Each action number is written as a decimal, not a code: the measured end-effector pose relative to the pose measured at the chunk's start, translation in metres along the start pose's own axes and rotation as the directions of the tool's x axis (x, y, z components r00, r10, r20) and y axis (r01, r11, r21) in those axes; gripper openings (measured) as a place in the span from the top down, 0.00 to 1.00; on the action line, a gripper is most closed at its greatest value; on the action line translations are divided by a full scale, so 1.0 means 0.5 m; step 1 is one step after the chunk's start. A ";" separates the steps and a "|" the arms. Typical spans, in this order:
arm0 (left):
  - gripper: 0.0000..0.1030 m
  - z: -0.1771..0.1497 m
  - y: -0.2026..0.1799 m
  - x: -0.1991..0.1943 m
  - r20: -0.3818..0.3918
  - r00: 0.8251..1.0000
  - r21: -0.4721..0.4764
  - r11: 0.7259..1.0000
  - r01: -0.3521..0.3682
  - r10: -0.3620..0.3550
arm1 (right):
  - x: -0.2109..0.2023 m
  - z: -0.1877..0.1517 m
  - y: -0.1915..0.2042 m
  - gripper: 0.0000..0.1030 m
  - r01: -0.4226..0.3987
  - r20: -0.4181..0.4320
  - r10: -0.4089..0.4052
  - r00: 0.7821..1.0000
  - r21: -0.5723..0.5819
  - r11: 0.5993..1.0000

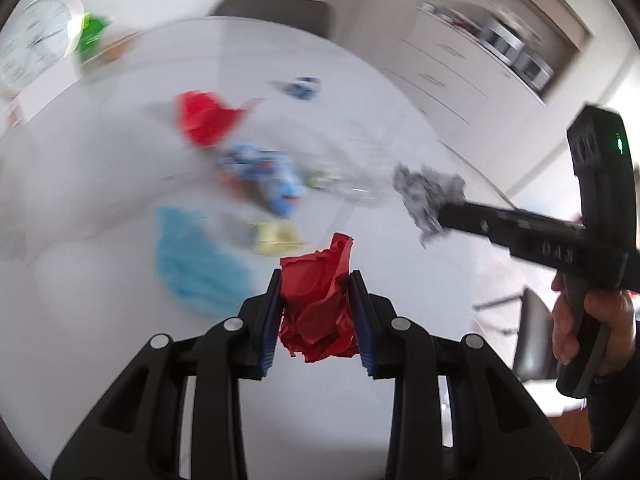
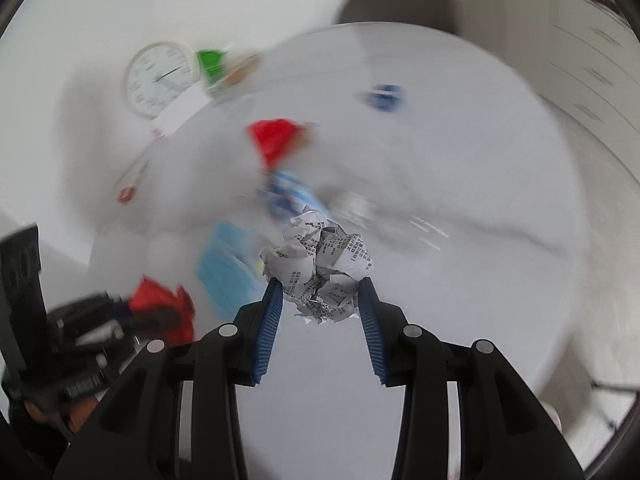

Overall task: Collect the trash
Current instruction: 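Carry the tissue and receipt to the white bin and release both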

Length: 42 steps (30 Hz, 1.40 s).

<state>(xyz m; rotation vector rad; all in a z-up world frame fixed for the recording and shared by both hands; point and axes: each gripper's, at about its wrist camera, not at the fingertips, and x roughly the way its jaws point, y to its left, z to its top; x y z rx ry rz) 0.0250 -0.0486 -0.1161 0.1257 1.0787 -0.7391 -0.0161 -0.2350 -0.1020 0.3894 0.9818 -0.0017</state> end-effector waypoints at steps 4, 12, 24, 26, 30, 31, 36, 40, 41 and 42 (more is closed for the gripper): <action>0.69 0.008 -0.122 0.033 -0.045 0.994 0.112 0.988 0.107 -0.103 | -0.097 -0.118 -0.134 0.62 0.126 -0.010 -0.126 0.992 0.125 0.984; 0.69 0.001 -0.350 0.090 -0.140 0.962 0.261 0.928 0.265 -0.235 | -0.200 -0.333 -0.328 0.61 0.284 -0.094 -0.268 0.959 0.301 0.910; 0.69 -0.063 -0.557 0.151 -0.282 0.929 0.412 0.845 0.342 -0.239 | -0.245 -0.463 -0.456 0.26 0.371 -0.131 -0.351 0.927 0.447 0.814; 0.69 -0.074 -0.593 0.162 -0.303 0.923 0.440 0.824 0.356 -0.237 | -0.267 -0.475 -0.474 0.22 0.383 -0.116 -0.374 0.920 0.465 0.798; 0.68 -0.097 -0.664 0.182 -0.349 0.905 0.496 0.771 0.399 -0.243 | -0.316 -0.496 -0.508 0.19 0.425 -0.108 -0.432 0.895 0.499 0.755; 0.66 -0.104 -0.679 0.185 -0.359 0.901 0.508 0.758 0.408 -0.244 | -0.324 -0.499 -0.513 0.19 0.429 -0.106 -0.439 0.892 0.505 0.749; 0.15 -0.127 -0.745 0.195 -0.354 0.909 0.566 0.724 0.394 -0.218 | -0.366 -0.517 -0.548 0.19 0.440 -0.087 -0.470 0.878 0.531 0.724; 0.07 -0.122 -0.767 0.189 -0.323 0.921 0.576 0.728 0.373 -0.216 | -0.381 -0.509 -0.552 0.10 0.453 -0.069 -0.497 0.865 0.535 0.713; 0.07 -0.119 -0.766 0.192 -0.322 0.923 0.571 0.734 0.368 -0.213 | -0.384 -0.506 -0.552 0.09 0.453 -0.064 -0.499 0.864 0.533 0.715; 0.07 -0.113 -0.762 0.194 -0.320 0.925 0.559 0.747 0.360 -0.207 | -0.384 -0.503 -0.546 0.08 0.453 -0.061 -0.500 0.864 0.529 0.717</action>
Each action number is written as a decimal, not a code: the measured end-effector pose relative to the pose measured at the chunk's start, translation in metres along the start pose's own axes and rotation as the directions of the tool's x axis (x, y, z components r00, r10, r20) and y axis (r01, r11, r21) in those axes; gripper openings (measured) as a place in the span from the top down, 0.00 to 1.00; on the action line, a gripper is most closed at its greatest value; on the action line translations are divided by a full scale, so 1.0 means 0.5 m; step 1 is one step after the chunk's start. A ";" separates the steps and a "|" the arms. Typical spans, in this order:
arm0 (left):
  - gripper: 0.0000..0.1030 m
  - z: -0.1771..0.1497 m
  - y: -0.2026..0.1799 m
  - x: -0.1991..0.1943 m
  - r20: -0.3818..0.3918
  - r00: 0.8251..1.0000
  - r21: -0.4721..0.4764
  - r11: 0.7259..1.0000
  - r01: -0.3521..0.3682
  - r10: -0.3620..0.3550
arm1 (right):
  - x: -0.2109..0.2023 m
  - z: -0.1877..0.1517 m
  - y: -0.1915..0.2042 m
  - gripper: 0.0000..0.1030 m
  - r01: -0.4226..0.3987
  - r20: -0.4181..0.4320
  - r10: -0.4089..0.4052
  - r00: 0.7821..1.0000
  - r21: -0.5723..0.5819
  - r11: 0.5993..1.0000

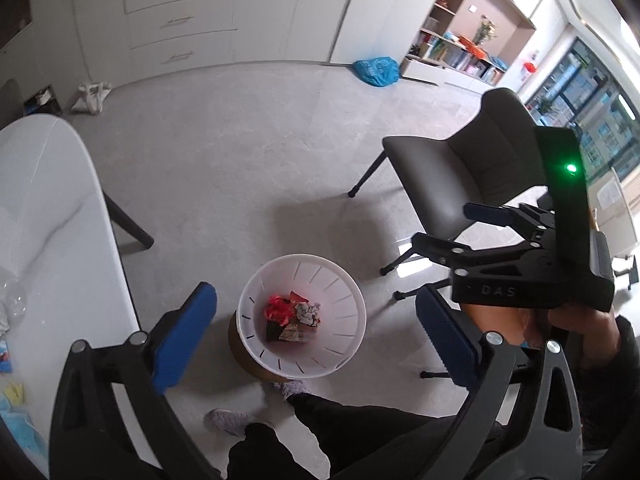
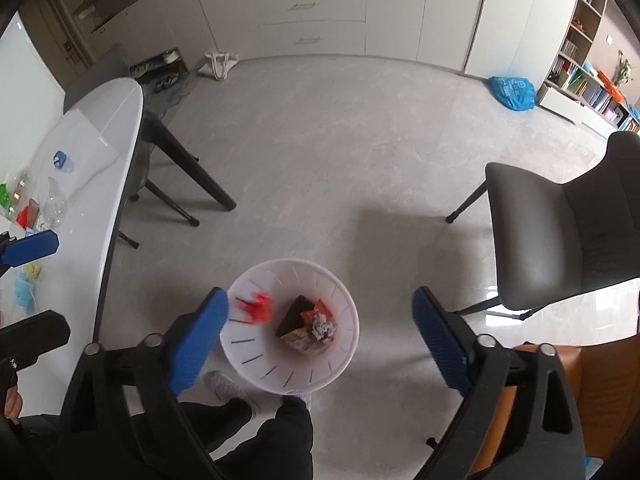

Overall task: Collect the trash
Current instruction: 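Carry the tissue and receipt to the white bin and release both, then return to the table and grasp the blue face mask with the left gripper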

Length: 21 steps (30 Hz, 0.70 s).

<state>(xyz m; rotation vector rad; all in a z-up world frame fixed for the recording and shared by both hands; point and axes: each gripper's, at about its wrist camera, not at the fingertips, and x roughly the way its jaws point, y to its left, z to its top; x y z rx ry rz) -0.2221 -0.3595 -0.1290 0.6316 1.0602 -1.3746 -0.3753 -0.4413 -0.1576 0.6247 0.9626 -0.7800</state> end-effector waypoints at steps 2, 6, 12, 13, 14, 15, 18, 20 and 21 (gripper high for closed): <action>0.07 -0.001 0.006 0.000 0.001 1.000 -0.028 1.000 -0.007 0.007 | -0.002 0.005 0.007 0.07 -0.005 0.003 0.005 1.000 -0.010 1.000; 0.07 -0.006 0.031 -0.010 0.004 1.000 -0.081 0.997 -0.017 0.018 | 0.004 0.014 0.019 0.07 -0.015 0.003 0.016 1.000 -0.034 0.999; 0.07 -0.023 0.063 -0.036 0.020 0.999 -0.142 0.989 -0.047 0.050 | -0.001 0.029 0.064 0.07 -0.031 0.009 0.032 0.999 -0.087 0.996; 0.07 -0.028 0.074 -0.043 0.028 0.998 -0.159 0.986 -0.058 0.063 | -0.002 0.031 0.075 0.07 -0.034 0.010 0.035 0.999 -0.096 0.995; 0.07 -0.033 0.085 -0.053 0.038 0.996 -0.178 0.982 -0.071 0.078 | -0.003 0.031 0.086 0.07 -0.037 0.011 0.038 0.999 -0.104 0.994; 0.07 -0.039 0.099 -0.067 0.051 0.994 -0.200 0.976 -0.083 0.095 | -0.006 0.035 0.105 0.07 -0.050 0.015 0.053 0.999 -0.118 0.992; 0.07 -0.061 0.143 -0.111 0.082 0.984 -0.277 0.952 -0.130 0.158 | -0.014 0.046 0.173 0.03 -0.097 0.023 0.103 0.994 -0.182 0.978; 0.07 -0.081 0.174 -0.140 0.094 0.974 -0.329 0.930 -0.164 0.205 | -0.019 0.055 0.236 0.03 -0.134 0.026 0.145 0.989 -0.253 0.958; 0.07 -0.100 0.199 -0.161 0.099 0.966 -0.369 0.911 -0.186 0.237 | -0.020 0.057 0.261 0.03 -0.150 0.023 0.162 0.986 -0.281 0.948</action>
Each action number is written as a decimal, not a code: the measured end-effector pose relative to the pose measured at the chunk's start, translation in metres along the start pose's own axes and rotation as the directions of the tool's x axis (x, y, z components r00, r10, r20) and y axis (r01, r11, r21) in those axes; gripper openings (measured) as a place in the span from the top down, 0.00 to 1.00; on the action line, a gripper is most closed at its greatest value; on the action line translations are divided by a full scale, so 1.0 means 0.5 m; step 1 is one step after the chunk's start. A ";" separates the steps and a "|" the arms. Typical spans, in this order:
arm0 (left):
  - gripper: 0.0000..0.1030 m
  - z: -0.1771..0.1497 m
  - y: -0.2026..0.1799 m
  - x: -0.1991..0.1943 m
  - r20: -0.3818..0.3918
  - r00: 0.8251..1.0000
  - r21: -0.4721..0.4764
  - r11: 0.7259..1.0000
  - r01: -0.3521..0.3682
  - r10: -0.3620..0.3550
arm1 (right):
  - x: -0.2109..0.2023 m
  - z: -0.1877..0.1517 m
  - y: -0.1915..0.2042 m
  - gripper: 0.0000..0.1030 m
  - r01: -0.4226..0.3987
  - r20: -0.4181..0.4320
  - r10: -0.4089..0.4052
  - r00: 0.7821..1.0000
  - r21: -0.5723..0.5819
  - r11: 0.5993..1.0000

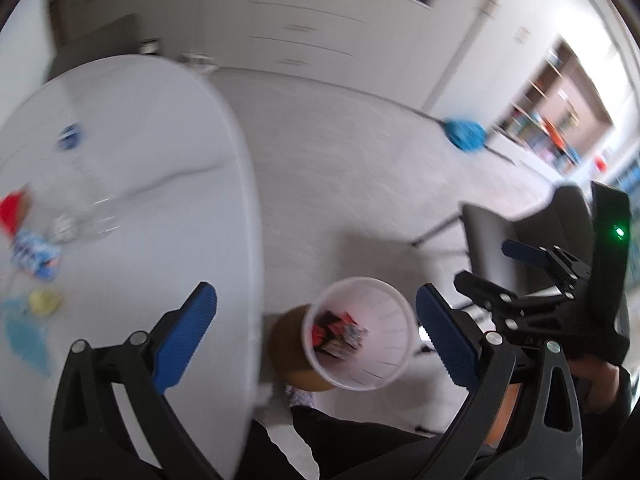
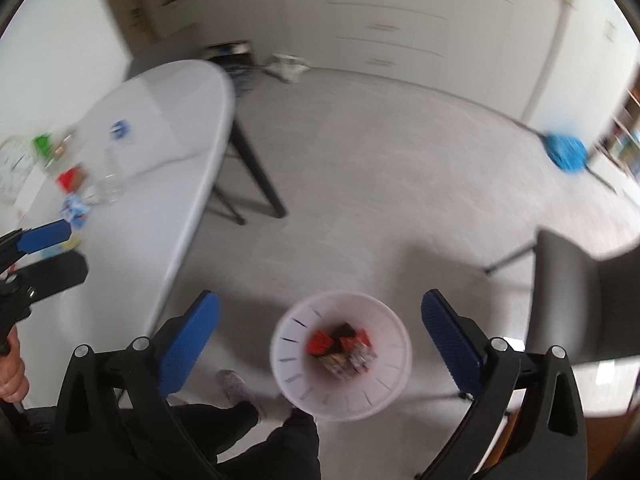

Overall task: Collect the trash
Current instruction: 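Return to the table and grasp the blue face mask with the left gripper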

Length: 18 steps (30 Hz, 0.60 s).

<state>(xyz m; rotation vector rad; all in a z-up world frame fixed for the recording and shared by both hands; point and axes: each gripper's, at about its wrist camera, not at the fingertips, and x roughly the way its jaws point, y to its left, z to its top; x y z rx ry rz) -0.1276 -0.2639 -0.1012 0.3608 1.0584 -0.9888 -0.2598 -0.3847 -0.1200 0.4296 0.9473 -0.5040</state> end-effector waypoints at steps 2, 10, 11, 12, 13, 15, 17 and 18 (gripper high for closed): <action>0.07 -0.009 0.048 -0.026 0.020 0.999 -0.058 0.997 -0.045 0.047 | 0.009 0.023 0.053 0.02 -0.035 0.003 0.035 0.999 -0.068 0.997; 0.07 -0.094 0.287 -0.133 0.043 0.966 -0.329 0.917 -0.226 0.254 | 0.054 0.097 0.300 0.02 -0.180 -0.023 0.182 0.983 -0.311 0.933; 0.07 -0.107 0.317 -0.145 0.038 0.960 -0.361 0.899 -0.246 0.278 | 0.061 0.103 0.331 0.02 -0.198 -0.031 0.199 0.979 -0.331 0.923; 0.07 -0.122 0.349 -0.157 0.032 0.953 -0.394 0.880 -0.265 0.301 | 0.066 0.107 0.356 0.02 -0.211 -0.038 0.212 0.977 -0.345 0.915; 0.07 -0.134 0.372 -0.166 0.028 0.948 -0.417 0.866 -0.278 0.318 | 0.070 0.104 0.380 0.02 -0.223 -0.044 0.222 0.974 -0.357 0.907; 0.07 -0.157 0.427 -0.186 0.024 0.932 -0.459 0.832 -0.311 0.362 | 0.084 0.109 0.438 0.02 -0.253 -0.065 0.247 0.967 -0.384 0.888; 0.07 -0.172 0.467 -0.196 0.015 0.912 -0.471 0.808 -0.354 0.409 | 0.093 0.113 0.472 0.02 -0.272 -0.079 0.262 0.962 -0.397 0.877; 0.07 -0.180 0.489 -0.199 0.010 0.901 -0.468 0.798 -0.379 0.433 | 0.098 0.113 0.496 0.02 -0.283 -0.088 0.271 0.959 -0.405 0.869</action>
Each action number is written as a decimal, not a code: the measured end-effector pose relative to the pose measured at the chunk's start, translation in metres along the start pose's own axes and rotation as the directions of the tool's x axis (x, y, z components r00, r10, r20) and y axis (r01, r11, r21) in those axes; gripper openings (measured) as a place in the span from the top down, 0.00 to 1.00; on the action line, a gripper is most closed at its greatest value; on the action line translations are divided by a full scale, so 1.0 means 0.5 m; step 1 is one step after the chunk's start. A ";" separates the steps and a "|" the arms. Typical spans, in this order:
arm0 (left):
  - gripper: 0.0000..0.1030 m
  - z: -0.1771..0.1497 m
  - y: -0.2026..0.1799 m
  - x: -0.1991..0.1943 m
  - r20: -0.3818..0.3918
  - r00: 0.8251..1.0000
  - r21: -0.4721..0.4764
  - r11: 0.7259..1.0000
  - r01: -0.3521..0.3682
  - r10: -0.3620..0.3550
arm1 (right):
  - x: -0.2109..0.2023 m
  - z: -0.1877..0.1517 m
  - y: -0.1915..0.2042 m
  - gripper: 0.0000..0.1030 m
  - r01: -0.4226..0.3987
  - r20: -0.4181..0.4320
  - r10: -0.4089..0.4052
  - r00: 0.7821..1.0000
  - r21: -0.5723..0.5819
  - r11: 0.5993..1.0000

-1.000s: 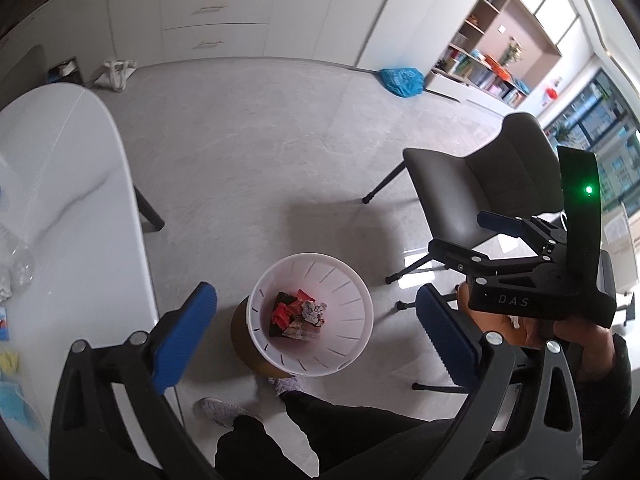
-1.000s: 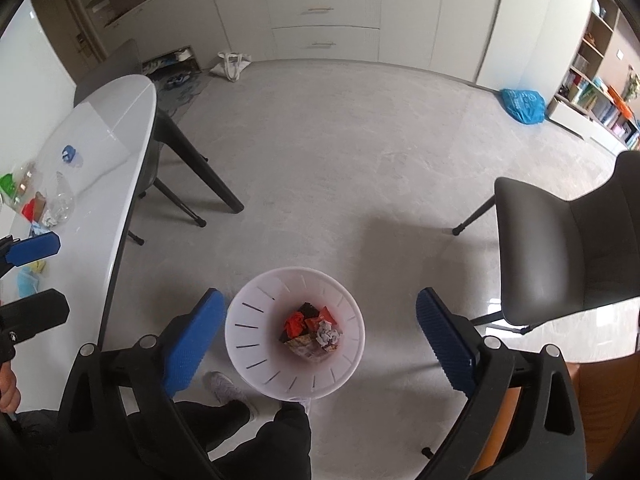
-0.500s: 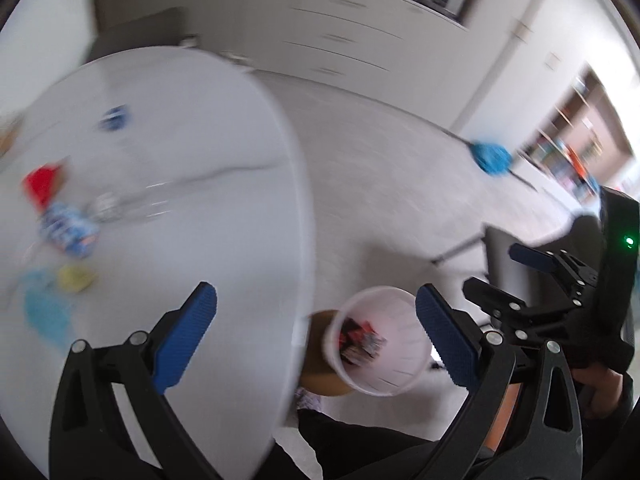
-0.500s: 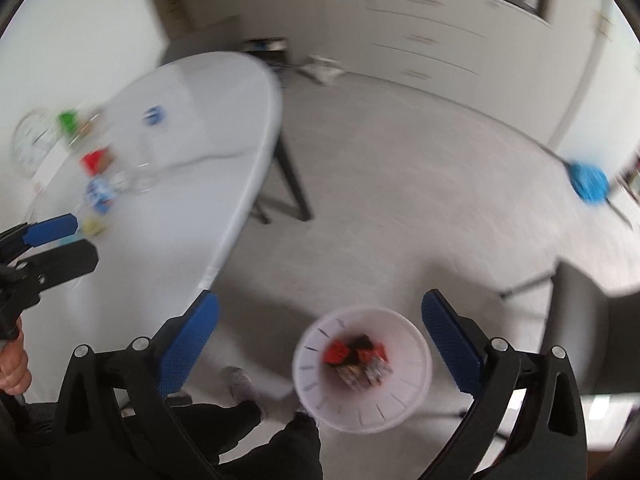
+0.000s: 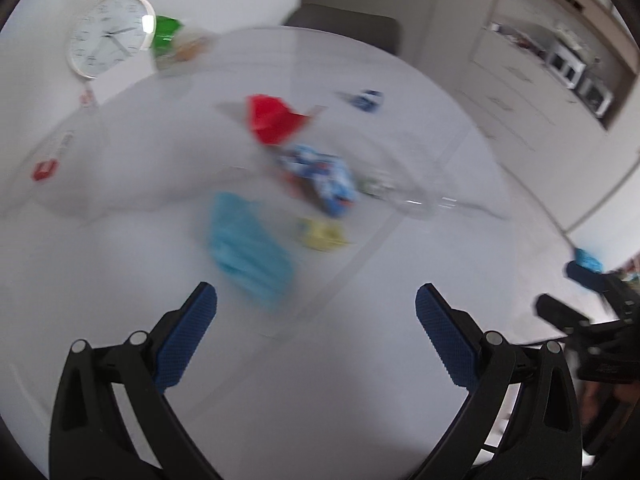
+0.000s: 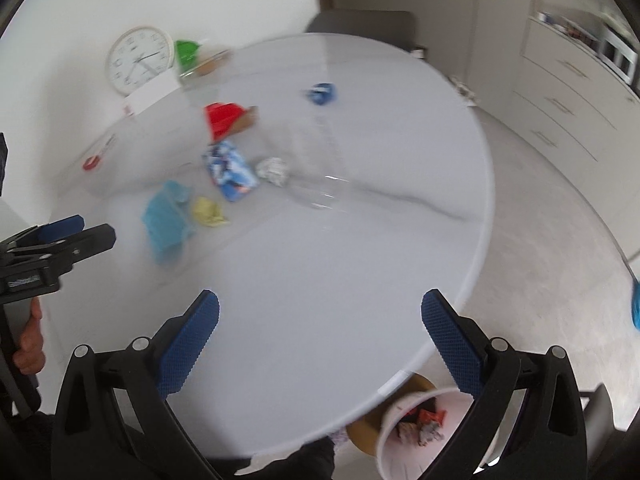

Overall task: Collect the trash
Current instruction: 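Return to the table and grasp the blue face mask with the left gripper, then grasp the yellow crumpled paper with the right gripper while the left holds the mask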

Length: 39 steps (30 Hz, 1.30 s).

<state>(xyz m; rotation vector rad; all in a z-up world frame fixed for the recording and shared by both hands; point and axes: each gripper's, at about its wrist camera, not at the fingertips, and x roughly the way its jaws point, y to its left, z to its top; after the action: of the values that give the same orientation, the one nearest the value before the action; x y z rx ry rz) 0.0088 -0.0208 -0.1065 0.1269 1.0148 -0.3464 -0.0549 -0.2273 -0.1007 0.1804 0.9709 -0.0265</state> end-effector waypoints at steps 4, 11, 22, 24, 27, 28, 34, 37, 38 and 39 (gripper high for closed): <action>0.07 0.013 0.058 0.040 0.008 0.999 0.007 0.999 -0.041 0.041 | 0.037 0.039 0.044 0.02 -0.020 -0.015 0.020 1.000 -0.020 1.000; 0.08 0.040 0.109 0.147 -0.033 0.999 0.028 0.999 -0.028 0.029 | 0.109 0.092 0.099 0.02 -0.022 -0.061 0.020 0.998 -0.021 1.000; 0.49 0.063 0.152 0.290 -0.154 0.986 -0.012 0.998 0.062 -0.063 | 0.196 0.125 0.140 0.02 -0.026 -0.122 0.018 0.992 -0.066 0.997; 0.56 0.061 0.162 0.296 -0.164 0.982 -0.044 0.995 0.091 -0.097 | 0.212 0.130 0.151 0.02 -0.035 -0.127 0.024 0.992 -0.086 0.996; 0.68 0.056 0.169 0.288 -0.157 0.982 -0.066 0.993 0.098 -0.108 | 0.238 0.137 0.170 0.06 -0.059 -0.135 0.044 0.990 -0.109 0.992; 0.69 0.056 0.171 0.283 -0.153 0.982 -0.073 0.993 0.097 -0.107 | 0.249 0.140 0.176 0.09 -0.070 -0.141 0.054 0.989 -0.114 0.991; 0.72 0.049 0.197 0.216 -0.104 0.992 -0.105 0.992 0.066 -0.077 | 0.327 0.155 0.214 0.24 -0.109 -0.201 0.087 0.976 -0.097 0.989; 0.72 0.045 0.209 0.175 -0.080 0.995 -0.101 0.994 0.049 -0.057 | 0.355 0.159 0.230 0.32 -0.103 -0.221 0.083 0.972 -0.082 0.991; 0.72 0.043 0.212 0.162 -0.073 0.996 -0.097 0.995 0.038 -0.045 | 0.362 0.159 0.234 0.34 -0.102 -0.227 0.082 0.971 -0.079 0.992; 0.72 0.040 0.215 0.152 -0.071 0.997 -0.097 0.995 0.034 -0.041 | 0.371 0.160 0.239 0.37 -0.092 -0.234 0.072 0.970 -0.077 0.993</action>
<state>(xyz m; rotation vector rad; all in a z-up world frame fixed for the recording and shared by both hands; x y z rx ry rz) 0.0979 0.0577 -0.1666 0.0337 1.1049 -0.3285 0.1278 -0.1119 -0.1924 0.1454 1.1936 0.1155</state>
